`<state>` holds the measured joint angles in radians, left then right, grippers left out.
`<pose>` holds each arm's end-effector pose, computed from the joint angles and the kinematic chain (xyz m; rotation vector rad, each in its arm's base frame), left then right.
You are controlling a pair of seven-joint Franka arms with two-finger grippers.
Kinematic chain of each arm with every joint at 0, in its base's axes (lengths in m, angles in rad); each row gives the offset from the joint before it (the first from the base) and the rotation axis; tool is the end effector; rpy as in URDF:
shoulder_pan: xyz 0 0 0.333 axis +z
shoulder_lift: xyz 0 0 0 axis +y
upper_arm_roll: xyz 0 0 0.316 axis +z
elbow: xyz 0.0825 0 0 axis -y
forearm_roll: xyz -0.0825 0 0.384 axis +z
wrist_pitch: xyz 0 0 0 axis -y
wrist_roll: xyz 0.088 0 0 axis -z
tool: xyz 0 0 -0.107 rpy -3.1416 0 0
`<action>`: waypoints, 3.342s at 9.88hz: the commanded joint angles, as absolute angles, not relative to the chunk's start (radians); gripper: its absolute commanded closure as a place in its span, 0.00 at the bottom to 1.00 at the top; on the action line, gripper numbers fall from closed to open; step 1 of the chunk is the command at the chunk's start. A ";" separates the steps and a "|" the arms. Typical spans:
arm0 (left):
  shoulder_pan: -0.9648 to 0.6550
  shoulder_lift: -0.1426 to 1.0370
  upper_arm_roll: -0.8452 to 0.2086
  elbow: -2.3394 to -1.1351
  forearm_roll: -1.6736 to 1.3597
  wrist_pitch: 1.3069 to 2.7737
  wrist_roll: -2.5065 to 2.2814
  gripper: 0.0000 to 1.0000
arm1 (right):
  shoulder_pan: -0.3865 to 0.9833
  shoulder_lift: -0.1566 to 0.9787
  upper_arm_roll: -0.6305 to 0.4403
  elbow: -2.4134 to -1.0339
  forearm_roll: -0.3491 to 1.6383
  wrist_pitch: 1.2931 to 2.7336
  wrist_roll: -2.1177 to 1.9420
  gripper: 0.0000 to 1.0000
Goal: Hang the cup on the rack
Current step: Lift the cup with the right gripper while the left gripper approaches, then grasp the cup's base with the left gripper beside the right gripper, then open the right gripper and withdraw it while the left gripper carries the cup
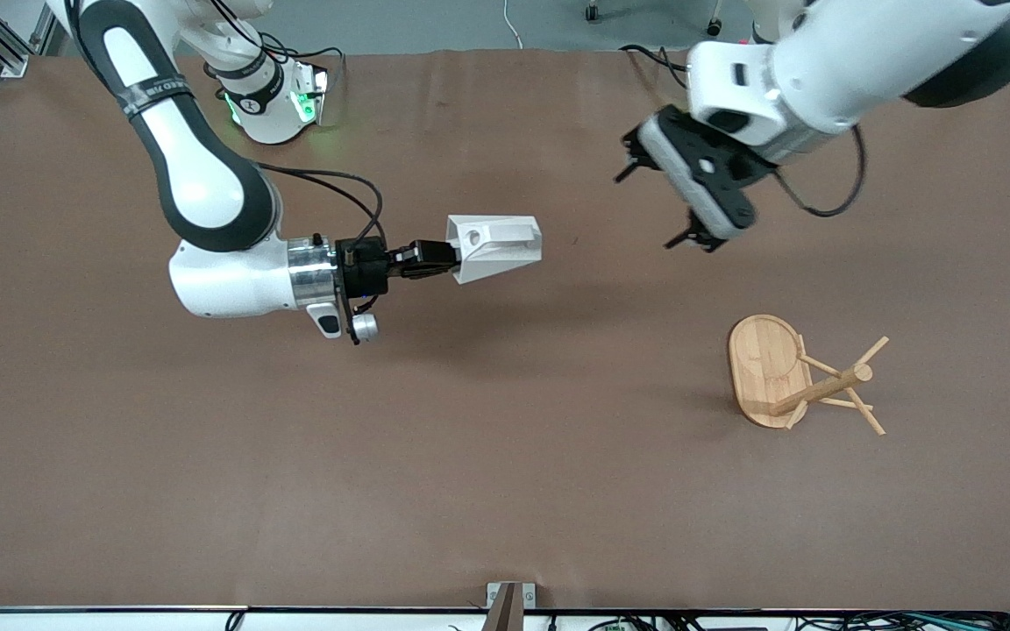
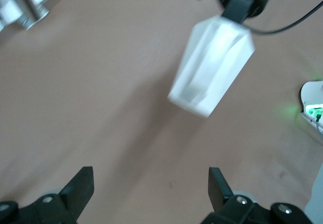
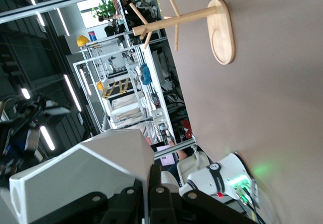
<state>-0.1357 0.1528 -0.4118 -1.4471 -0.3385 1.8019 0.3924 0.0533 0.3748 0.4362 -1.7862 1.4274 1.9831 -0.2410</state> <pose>0.5257 -0.3288 0.6306 2.4560 -1.1658 0.2503 0.5616 0.3377 0.4055 -1.7610 0.0876 0.3406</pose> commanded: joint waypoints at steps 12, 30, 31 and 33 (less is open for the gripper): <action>-0.299 0.379 -0.448 -1.350 -0.130 1.882 0.534 0.00 | 0.066 0.350 0.485 -1.801 1.492 2.041 -0.250 0.99; -0.282 0.410 -0.446 -1.371 -0.141 1.853 0.494 1.00 | -0.048 0.235 0.424 -1.847 1.034 2.102 -0.081 0.00; -0.276 0.405 -0.445 -1.371 -0.137 1.798 0.432 1.00 | -0.048 0.209 0.373 -1.848 0.836 2.094 -0.005 0.00; -0.240 0.405 -0.434 -1.370 -0.129 1.750 0.414 1.00 | -0.048 0.184 0.264 -1.852 0.497 2.071 0.096 0.00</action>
